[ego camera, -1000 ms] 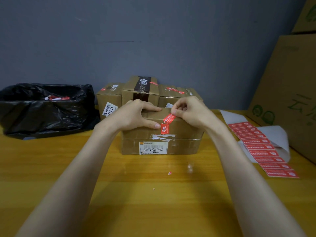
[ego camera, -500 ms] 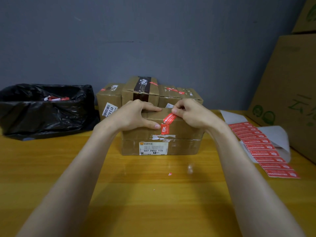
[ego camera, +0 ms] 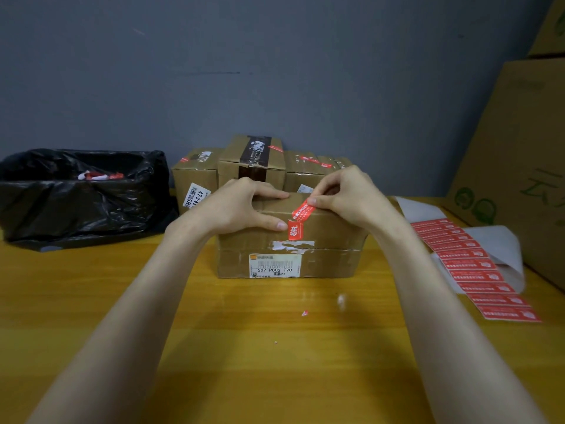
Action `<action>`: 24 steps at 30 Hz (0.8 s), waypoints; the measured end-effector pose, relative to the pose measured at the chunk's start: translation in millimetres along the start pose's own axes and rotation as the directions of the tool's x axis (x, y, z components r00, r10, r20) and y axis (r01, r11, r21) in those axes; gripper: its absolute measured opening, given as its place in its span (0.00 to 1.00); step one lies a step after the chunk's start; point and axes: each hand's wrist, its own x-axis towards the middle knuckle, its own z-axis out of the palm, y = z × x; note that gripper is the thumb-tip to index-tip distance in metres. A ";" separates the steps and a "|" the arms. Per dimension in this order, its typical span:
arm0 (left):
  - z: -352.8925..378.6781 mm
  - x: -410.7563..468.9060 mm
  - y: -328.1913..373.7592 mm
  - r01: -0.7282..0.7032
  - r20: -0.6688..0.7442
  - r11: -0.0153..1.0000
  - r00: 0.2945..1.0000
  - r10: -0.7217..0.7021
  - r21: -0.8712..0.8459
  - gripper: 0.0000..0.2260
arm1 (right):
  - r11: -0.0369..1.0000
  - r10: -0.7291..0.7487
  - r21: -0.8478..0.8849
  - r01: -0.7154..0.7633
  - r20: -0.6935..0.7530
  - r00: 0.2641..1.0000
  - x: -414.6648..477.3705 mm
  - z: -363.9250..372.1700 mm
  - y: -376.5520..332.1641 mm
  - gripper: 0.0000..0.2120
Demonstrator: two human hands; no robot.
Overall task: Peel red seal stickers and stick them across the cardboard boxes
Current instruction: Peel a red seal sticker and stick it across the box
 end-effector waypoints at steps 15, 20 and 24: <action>0.5 0.4 0.1 0.000 0.003 1.000 1.000 0.000 0.011 0.28 | 0.999 -0.031 -0.040 0.035 0.096 0.995 -1.8 -2.9 -4.8 0.07; 0.1 -0.2 0.3 0.006 -0.003 1.000 1.000 -0.006 0.016 0.28 | 0.998 -0.033 -0.041 0.037 0.104 0.994 -2.4 -4.5 -4.8 0.07; -0.1 -0.8 0.3 0.003 -0.004 1.000 1.000 -0.003 0.016 0.27 | 0.998 -0.030 -0.044 0.036 0.111 0.993 -2.2 -4.9 -3.6 0.09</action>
